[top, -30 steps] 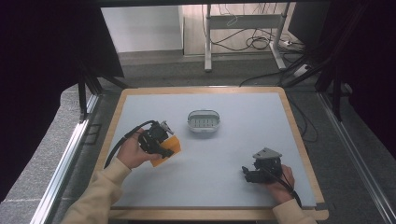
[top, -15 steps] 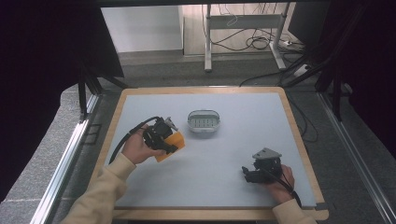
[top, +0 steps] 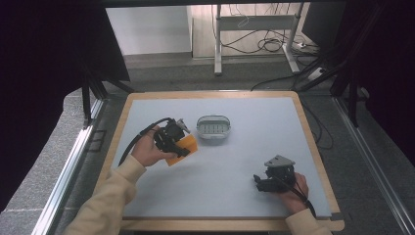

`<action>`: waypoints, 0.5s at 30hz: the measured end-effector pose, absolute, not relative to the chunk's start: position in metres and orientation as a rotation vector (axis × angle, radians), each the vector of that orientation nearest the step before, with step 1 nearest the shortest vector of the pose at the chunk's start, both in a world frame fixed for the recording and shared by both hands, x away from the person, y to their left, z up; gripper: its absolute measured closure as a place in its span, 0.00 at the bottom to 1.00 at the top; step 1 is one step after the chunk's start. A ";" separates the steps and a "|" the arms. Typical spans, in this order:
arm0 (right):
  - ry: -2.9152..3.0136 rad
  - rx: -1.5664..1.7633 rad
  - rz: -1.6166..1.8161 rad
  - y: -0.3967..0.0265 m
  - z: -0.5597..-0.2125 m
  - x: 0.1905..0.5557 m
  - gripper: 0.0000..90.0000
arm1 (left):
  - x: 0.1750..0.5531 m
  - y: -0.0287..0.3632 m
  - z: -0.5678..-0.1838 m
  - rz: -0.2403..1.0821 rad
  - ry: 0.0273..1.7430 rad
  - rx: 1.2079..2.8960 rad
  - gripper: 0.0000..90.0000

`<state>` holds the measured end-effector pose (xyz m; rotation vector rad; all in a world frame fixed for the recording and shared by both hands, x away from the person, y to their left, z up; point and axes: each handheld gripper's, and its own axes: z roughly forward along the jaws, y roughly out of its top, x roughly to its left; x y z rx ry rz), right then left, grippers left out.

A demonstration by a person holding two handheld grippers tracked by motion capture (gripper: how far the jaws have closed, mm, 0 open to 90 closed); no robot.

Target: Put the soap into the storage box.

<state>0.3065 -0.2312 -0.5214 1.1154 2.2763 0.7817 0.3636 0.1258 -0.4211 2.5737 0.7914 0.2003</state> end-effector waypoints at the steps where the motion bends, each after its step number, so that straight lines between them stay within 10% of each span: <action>1: 2.277 1.115 0.783 -0.231 -0.521 0.307 0.15 | 0.365 0.125 -0.420 0.203 0.788 2.573 0.69; 15: 2.278 1.121 0.781 -0.231 -0.522 0.307 0.15 | 0.375 0.115 -0.415 0.235 0.753 2.590 0.69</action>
